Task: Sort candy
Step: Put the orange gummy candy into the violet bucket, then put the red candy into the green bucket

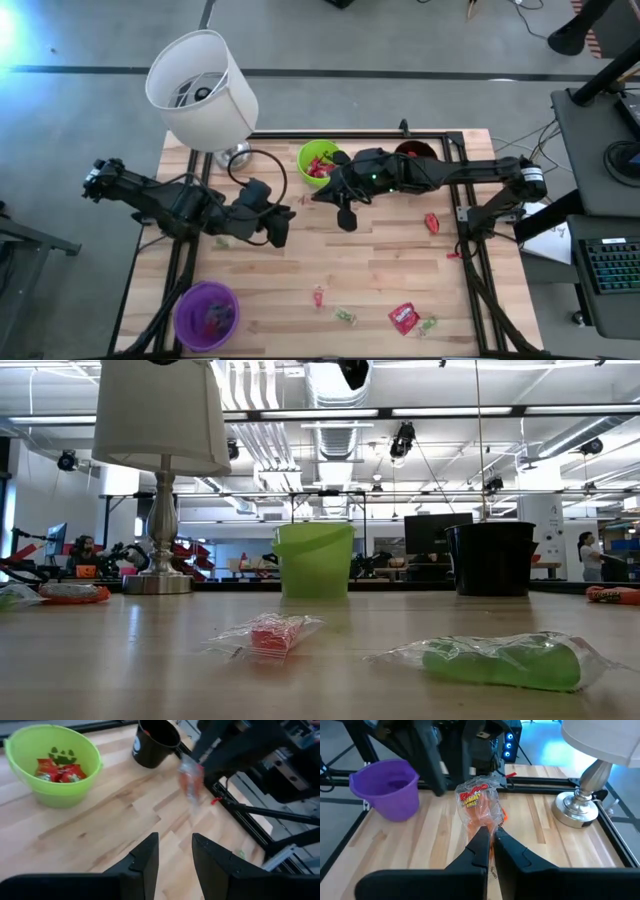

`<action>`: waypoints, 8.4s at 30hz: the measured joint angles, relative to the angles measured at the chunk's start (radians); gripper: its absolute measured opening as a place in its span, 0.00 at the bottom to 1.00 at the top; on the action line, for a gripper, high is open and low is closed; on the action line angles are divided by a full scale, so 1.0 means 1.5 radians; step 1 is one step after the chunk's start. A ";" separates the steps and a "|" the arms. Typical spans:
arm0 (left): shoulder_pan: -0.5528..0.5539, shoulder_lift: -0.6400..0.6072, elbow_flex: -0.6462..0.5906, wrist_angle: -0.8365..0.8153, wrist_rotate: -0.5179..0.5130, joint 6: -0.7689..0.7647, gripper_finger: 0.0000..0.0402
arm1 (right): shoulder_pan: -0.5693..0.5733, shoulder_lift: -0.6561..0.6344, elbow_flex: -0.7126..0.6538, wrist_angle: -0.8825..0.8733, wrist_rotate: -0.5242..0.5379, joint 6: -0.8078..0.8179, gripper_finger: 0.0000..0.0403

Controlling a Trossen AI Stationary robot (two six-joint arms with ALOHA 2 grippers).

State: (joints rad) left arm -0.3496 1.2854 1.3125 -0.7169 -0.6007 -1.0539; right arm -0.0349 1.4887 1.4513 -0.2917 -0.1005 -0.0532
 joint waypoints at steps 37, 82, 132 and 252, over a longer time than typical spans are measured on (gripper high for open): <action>0.087 0.044 0.001 0.157 0.103 0.139 0.16 | 0.008 -0.002 0.000 -0.038 -0.007 -0.001 0.02; 0.033 0.040 0.011 -0.082 0.484 0.052 0.09 | 0.006 -0.062 0.000 -0.121 -0.001 0.036 0.36; -0.288 0.088 0.009 -0.310 0.332 -0.159 0.29 | 0.037 -0.050 0.000 -0.696 -0.006 0.271 0.39; -0.246 0.093 0.139 -0.524 0.005 0.006 0.28 | 0.464 -0.031 -0.249 -0.304 0.279 1.120 0.02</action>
State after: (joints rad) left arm -0.7190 1.4254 1.5203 -1.5023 -0.5938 -1.0454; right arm 0.6618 1.4425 1.0784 -0.7472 0.3182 1.6266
